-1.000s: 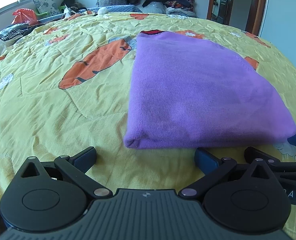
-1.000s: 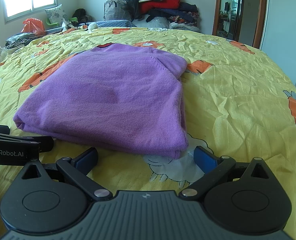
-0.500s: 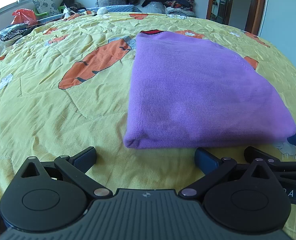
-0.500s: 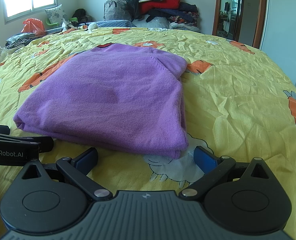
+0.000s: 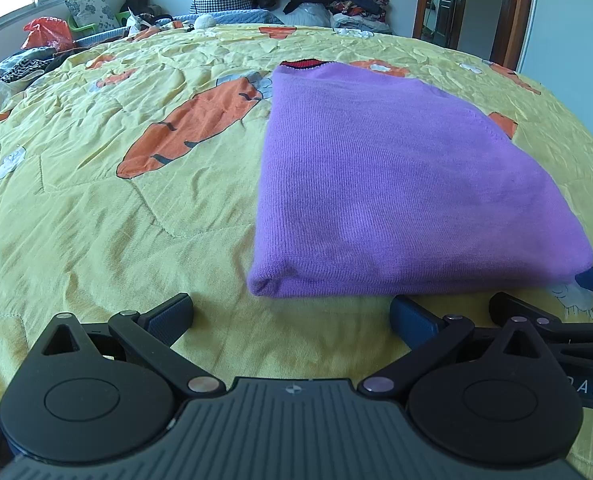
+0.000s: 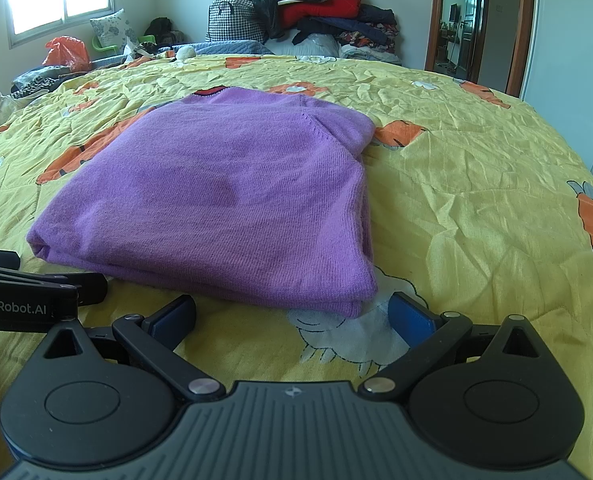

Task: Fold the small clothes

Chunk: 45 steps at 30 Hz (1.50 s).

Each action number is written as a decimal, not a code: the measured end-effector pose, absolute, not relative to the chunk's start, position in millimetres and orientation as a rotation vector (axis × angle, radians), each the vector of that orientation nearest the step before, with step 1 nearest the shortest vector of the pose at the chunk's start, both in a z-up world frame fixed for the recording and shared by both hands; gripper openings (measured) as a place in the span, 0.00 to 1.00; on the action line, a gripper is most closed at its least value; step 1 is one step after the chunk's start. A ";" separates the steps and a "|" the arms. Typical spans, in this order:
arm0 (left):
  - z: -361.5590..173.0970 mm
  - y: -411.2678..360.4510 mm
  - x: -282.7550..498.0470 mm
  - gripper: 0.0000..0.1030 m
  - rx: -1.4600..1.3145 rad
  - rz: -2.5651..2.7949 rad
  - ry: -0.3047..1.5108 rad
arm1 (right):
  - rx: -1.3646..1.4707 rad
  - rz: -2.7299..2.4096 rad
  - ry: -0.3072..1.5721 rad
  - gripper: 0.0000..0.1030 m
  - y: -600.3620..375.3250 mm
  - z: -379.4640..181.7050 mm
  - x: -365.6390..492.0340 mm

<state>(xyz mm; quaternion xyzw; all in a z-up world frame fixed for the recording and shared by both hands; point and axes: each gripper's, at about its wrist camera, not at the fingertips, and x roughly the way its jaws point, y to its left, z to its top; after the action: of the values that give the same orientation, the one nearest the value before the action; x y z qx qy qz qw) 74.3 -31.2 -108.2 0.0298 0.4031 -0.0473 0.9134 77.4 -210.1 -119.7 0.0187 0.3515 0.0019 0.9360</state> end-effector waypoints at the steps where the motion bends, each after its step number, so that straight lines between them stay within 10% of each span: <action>1: -108.2 -31.2 74.1 1.00 0.061 -0.097 0.830 | 0.038 0.004 0.718 1.00 -210.1 -119.7 77.3; 45: -108.2 -30.7 75.3 1.00 0.066 -0.114 0.825 | 0.039 0.004 0.718 1.00 -210.0 -119.7 77.4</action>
<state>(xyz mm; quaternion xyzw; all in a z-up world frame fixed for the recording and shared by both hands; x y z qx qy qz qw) 75.3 -30.7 -108.2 0.0321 0.4007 -0.0555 0.9139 77.4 -210.0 -119.7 0.0190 0.3513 0.0018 0.9361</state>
